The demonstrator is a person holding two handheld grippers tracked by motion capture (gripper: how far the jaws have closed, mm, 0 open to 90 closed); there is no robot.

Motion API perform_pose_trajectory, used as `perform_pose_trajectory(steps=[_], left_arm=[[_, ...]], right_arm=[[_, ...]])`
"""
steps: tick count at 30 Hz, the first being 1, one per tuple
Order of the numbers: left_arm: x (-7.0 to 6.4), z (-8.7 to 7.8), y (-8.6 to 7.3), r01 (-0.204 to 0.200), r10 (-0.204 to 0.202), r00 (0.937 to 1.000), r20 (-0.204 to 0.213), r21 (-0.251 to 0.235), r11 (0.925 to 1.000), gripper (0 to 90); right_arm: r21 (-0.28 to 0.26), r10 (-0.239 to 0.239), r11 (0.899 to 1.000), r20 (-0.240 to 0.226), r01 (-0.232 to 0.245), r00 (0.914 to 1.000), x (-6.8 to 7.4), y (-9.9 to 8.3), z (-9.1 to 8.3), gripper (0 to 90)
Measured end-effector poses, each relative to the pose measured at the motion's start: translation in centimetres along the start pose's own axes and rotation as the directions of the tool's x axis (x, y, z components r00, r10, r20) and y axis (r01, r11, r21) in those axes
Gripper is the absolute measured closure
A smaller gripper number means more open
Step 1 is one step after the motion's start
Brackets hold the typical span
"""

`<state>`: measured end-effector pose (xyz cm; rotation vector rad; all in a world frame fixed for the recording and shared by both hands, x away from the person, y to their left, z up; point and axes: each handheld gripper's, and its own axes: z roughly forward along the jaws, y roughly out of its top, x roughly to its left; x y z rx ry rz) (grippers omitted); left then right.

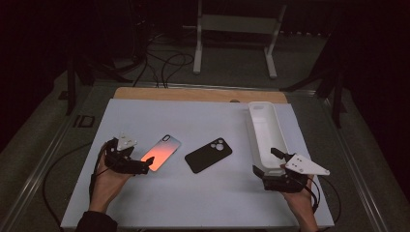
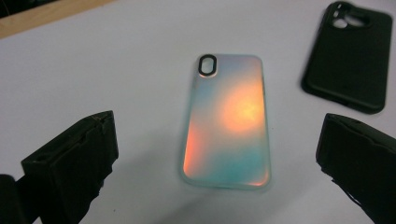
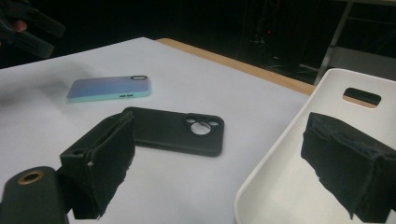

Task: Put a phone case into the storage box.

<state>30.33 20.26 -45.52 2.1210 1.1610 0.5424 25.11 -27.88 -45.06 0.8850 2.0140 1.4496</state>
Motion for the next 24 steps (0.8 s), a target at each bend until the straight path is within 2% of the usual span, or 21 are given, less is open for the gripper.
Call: perform_pose_trajectory(steps=[4, 8, 13, 24], left_arm=[[-0.1, 1.2, 0.6, -0.025, 0.025, 0.9997, 0.003, 0.052, 0.9983, 0.0], [-0.1, 2.3, 0.9, -0.036, 0.037, 0.9993, -0.003, 0.083, 0.9959, 0.0], [0.1, 3.3, 1.2, -0.037, 0.037, 0.9993, -0.002, 0.13, 0.9909, 0.0], [0.3, 5.3, 1.3, -0.039, 0.038, 0.9993, 0.004, 0.195, 0.98, 0.0]], right_arm=[[0.002, 0.0, 1.0, -0.001, 0.0, 1.0, 0.1, 0.0, 0.1, 9.9], [0.003, -0.002, 1.0, -0.001, 0.002, 1.0, 0.0, -0.1, 0.1, 9.9], [0.008, -0.002, 1.0, -0.006, 0.002, 1.0, 0.1, -0.1, 0.3, 9.9], [0.014, -0.002, 1.0, -0.004, 0.002, 1.0, 0.1, -0.2, 0.3, 9.9]])
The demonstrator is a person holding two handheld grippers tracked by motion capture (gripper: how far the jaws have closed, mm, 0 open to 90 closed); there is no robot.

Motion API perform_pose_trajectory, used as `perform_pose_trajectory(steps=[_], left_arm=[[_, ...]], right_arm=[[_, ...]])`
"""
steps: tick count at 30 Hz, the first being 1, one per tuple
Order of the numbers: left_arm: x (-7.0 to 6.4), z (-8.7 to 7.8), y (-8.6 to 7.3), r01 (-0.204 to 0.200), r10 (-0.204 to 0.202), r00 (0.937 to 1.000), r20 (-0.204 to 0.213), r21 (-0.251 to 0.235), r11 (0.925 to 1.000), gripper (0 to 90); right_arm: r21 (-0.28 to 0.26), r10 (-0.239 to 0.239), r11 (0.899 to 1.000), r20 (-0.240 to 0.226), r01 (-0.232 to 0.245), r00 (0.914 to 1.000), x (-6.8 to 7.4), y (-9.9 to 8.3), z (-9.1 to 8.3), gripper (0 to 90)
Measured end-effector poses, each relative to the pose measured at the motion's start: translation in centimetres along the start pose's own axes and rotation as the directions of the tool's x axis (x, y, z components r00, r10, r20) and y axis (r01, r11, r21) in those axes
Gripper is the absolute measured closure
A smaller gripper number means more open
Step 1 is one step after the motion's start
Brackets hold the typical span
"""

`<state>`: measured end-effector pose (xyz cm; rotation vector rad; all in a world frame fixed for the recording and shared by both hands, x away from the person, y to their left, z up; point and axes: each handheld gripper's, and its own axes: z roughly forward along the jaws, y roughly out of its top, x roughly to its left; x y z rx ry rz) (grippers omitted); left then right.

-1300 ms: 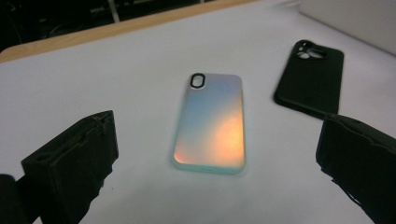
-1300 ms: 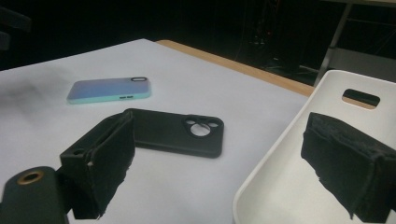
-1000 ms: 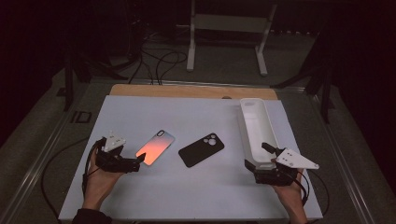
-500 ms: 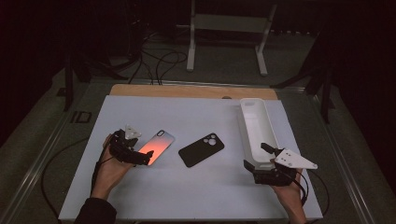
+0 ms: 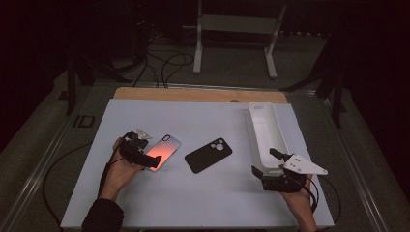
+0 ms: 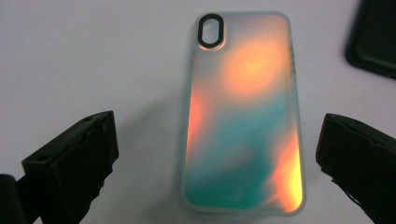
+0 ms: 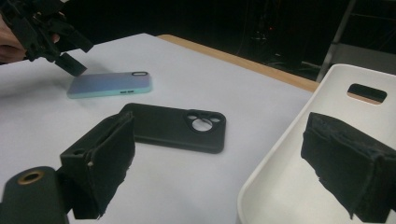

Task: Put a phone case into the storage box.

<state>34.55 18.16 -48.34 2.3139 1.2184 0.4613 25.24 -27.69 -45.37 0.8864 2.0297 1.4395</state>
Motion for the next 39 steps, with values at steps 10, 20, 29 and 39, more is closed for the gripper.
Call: perform_pose_trajectory(steps=[10, 20, 29, 39], left_arm=[[-0.5, 2.2, 0.3, 0.004, -0.005, 0.9998, 0.018, 0.06, 0.9982, 0.0], [-1.1, 3.3, 0.0, 0.011, -0.014, 0.9997, 0.023, 0.099, 0.995, 4.6], [-0.9, 3.4, 0.0, 0.064, -0.071, 0.9962, 0.051, 0.133, 0.989, 10.2], [-1.1, 3.0, 0.0, 0.05, -0.056, 0.9972, 0.049, 0.13, 0.9903, 17.0]], right_arm=[[-0.004, 0.002, 1.0, 0.001, -0.002, 1.0, -0.1, -0.1, 0.0, 9.9], [-0.006, 0.007, 1.0, 0.006, -0.007, 1.0, -0.2, -0.1, -0.1, 9.9], [-0.005, 0.005, 1.0, 0.007, -0.005, 1.0, -0.2, -0.1, -0.1, 9.9], [-0.002, 0.006, 1.0, 0.009, -0.006, 0.9999, -0.2, -0.1, -0.1, 9.9]])
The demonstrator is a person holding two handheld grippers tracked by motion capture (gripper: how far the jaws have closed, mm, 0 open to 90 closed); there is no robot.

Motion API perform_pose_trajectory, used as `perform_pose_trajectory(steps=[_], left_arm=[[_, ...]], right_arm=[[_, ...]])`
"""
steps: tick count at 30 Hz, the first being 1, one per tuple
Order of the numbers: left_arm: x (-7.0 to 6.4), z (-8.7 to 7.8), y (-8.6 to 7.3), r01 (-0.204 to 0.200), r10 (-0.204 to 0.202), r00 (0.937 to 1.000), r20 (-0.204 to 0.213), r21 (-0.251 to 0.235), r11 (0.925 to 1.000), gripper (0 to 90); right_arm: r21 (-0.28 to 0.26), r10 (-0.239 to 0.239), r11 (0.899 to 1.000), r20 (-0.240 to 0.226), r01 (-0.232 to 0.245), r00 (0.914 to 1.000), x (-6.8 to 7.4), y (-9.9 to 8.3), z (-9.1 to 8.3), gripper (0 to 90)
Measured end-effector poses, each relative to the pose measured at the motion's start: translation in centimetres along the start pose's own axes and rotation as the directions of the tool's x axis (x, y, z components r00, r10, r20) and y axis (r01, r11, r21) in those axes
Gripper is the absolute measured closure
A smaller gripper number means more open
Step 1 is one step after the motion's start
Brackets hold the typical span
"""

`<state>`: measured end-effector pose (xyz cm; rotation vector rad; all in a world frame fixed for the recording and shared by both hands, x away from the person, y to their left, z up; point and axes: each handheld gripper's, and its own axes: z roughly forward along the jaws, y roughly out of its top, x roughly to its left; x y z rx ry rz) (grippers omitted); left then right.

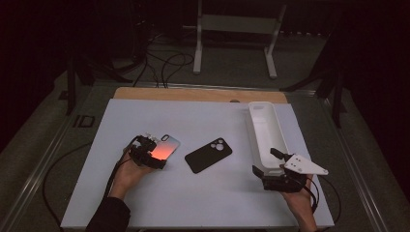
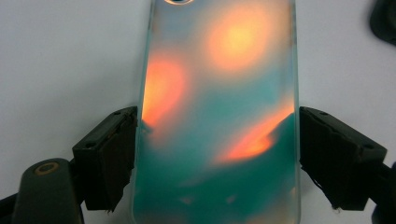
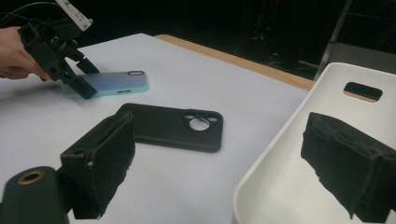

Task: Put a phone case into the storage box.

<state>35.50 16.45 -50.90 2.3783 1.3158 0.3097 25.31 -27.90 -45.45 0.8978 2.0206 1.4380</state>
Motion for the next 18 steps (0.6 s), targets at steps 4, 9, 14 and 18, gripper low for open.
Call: perform_pose_trajectory(steps=[4, 9, 14, 18], left_arm=[[0.0, -0.4, 0.0, 0.011, -0.01, 0.9999, 0.005, -0.035, 0.9993, 17.1], [0.1, -1.4, 0.0, 0.027, -0.028, 0.9996, -0.008, -0.087, 0.9959, 17.1], [-0.3, -2.7, -0.2, 0.02, -0.024, 0.9995, -0.021, -0.153, 0.988, 17.0], [-0.9, -3.6, -0.5, 0.016, -0.026, 0.9987, -0.043, -0.221, 0.9752, 17.0]], right_arm=[[0.0, 0.002, 1.0, 0.0, -0.002, 1.0, 0.0, 0.0, 0.0, 9.9], [0.0, 0.004, 1.0, -0.003, -0.004, 1.0, 0.0, 0.0, 0.1, 9.9], [0.002, 0.005, 1.0, -0.004, -0.005, 1.0, 0.0, -0.1, 0.2, 9.9], [0.003, 0.007, 1.0, -0.006, -0.007, 1.0, 0.0, -0.1, 0.2, 9.9]])
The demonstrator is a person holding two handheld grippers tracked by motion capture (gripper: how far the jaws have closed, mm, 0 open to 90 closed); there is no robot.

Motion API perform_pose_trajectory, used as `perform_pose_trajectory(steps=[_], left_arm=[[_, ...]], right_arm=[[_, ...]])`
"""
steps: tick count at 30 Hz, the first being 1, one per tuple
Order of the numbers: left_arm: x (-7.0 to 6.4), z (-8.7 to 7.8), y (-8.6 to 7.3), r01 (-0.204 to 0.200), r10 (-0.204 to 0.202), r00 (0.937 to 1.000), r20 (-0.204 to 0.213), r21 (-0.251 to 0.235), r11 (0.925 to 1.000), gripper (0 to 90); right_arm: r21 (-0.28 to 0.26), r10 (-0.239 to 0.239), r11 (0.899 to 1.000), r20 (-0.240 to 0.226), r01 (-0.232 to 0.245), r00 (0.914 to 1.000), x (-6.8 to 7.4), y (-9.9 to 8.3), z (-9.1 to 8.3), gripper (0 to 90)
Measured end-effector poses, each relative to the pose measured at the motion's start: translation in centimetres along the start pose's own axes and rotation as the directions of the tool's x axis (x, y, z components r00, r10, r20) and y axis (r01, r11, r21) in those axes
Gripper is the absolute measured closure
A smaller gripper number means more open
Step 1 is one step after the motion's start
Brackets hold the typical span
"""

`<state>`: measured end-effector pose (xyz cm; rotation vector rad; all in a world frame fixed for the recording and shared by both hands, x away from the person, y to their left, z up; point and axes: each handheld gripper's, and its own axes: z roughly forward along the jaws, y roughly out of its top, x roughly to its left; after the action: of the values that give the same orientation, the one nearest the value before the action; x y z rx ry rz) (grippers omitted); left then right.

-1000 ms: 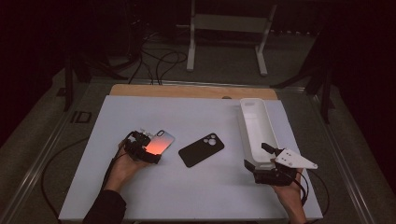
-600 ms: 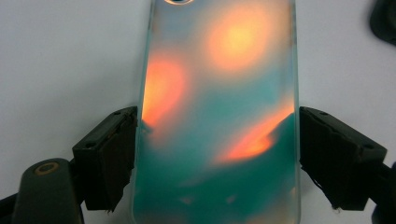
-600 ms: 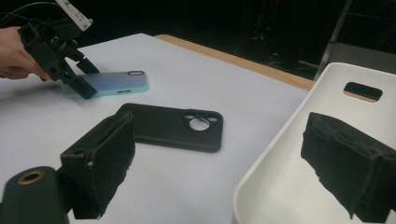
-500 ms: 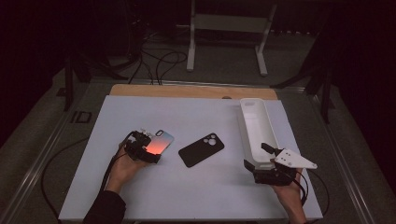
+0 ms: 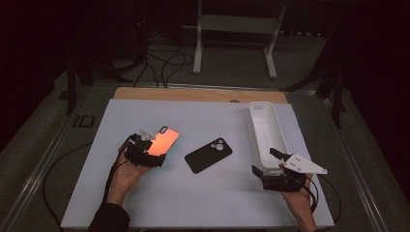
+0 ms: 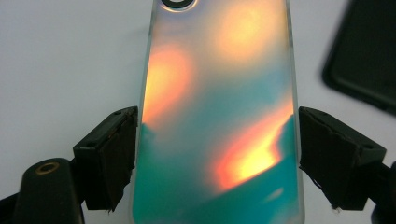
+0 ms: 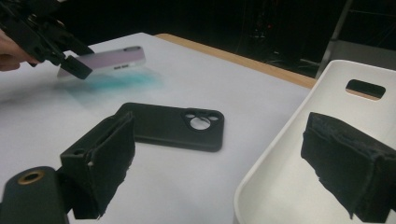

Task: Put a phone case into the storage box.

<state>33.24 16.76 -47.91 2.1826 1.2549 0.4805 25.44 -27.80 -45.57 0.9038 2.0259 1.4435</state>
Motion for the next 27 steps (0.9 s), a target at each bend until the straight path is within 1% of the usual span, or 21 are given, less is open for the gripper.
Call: perform_pose_trajectory(steps=[3, 6, 8, 10, 11, 17, 20, 25, 26, 27], left_arm=[[-0.4, -0.7, -0.2, -0.006, 0.005, 0.9999, -0.013, -0.057, 0.9984, 17.0], [-0.7, -1.3, -0.5, -0.006, 0.003, 0.9997, -0.022, -0.107, 0.9943, 17.0], [-0.9, -1.7, -0.7, -0.006, 0.002, 0.9994, -0.035, -0.124, 0.9923, 17.0], [-1.0, -2.0, -0.9, -0.003, -0.001, 0.9996, -0.028, -0.145, 0.9894, 17.0], [-1.1, -2.2, -1.0, -0.007, 0.002, 0.9994, -0.034, -0.154, 0.9881, 17.0], [-1.6, -3.1, -1.3, -0.021, 0.013, 0.9991, -0.039, -0.2, 0.9797, 17.0], [-1.7, -3.5, -1.4, -0.026, 0.017, 0.9989, -0.043, -0.221, 0.9749, 17.0], [-1.9, -4.0, -1.4, -0.038, 0.029, 0.9988, -0.038, -0.269, 0.9623, 17.0], [-1.9, -4.0, -1.4, -0.038, 0.029, 0.9988, -0.038, -0.269, 0.9623, 17.0], [-2.1, -4.1, -1.5, -0.049, 0.038, 0.9984, -0.042, -0.287, 0.9567, 17.0]], right_arm=[[0.0, 0.004, 1.0, 0.003, -0.004, 1.0, 0.0, 0.0, 0.0, 9.9], [-0.001, 0.006, 1.0, 0.002, -0.006, 1.0, -0.1, 0.0, 0.0, 9.9], [0.003, 0.008, 1.0, 0.002, -0.008, 1.0, -0.1, 0.0, 0.0, 9.9], [0.004, 0.011, 1.0, 0.001, -0.011, 0.9999, -0.1, -0.1, 0.0, 9.9], [0.002, 0.012, 1.0, 0.0, -0.012, 0.9999, -0.1, -0.1, 0.0, 9.9], [-0.005, 0.027, 1.0, -0.002, -0.027, 0.9996, -0.1, -0.1, 0.1, 9.9], [0.0, 0.027, 1.0, -0.002, -0.027, 0.9996, 0.0, -0.1, 0.1, 9.9], [0.006, 0.027, 1.0, -0.003, -0.027, 0.9996, 0.0, -0.1, 0.2, 9.8], [0.006, 0.027, 1.0, -0.003, -0.027, 0.9996, 0.0, -0.1, 0.2, 9.8], [0.007, 0.027, 1.0, -0.003, -0.027, 0.9996, 0.0, -0.2, 0.2, 9.9]])
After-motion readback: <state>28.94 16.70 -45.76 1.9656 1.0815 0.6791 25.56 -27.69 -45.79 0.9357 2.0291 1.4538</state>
